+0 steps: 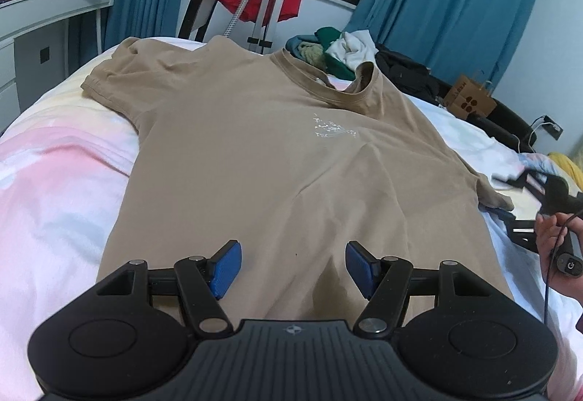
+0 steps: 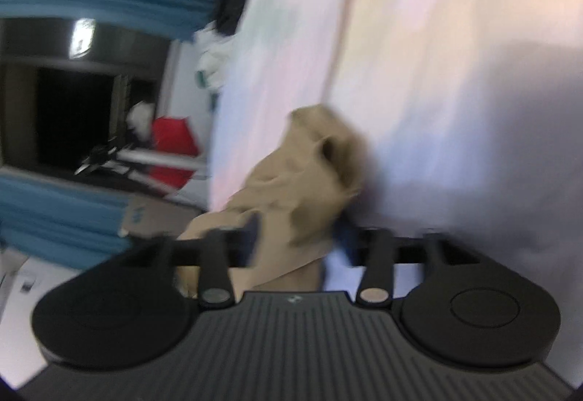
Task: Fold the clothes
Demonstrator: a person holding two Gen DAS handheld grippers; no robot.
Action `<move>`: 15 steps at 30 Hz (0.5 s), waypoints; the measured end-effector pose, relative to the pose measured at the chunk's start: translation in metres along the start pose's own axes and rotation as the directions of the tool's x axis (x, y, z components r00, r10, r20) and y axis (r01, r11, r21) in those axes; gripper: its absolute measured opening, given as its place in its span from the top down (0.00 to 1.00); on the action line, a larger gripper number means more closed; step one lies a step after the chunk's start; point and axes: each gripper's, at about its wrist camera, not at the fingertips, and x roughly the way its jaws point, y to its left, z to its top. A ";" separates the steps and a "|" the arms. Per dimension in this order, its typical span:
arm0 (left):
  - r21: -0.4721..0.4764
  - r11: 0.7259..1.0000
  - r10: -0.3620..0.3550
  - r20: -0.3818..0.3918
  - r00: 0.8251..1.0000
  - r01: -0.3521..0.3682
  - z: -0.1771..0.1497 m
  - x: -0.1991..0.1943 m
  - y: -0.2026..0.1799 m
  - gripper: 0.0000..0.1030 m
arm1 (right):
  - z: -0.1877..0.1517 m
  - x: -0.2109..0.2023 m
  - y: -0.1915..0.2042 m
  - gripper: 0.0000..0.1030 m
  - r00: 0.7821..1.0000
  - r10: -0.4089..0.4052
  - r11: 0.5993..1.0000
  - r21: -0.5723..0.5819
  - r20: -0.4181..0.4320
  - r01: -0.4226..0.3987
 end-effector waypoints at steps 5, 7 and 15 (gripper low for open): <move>-0.014 1.000 -0.004 -0.002 1.000 0.004 0.000 0.003 0.001 0.36 | -0.006 0.019 0.020 0.33 0.997 -0.041 0.980 -0.193 0.067 0.053; -0.026 1.000 -0.006 -0.002 1.000 0.006 0.001 0.005 0.002 0.36 | -0.004 0.024 0.022 0.34 0.993 -0.004 0.969 -0.245 0.118 0.033; -0.049 0.998 -0.030 -0.002 1.000 0.030 0.005 0.016 0.005 0.36 | 0.010 0.083 0.055 0.61 0.984 -0.026 0.887 -0.450 0.179 0.105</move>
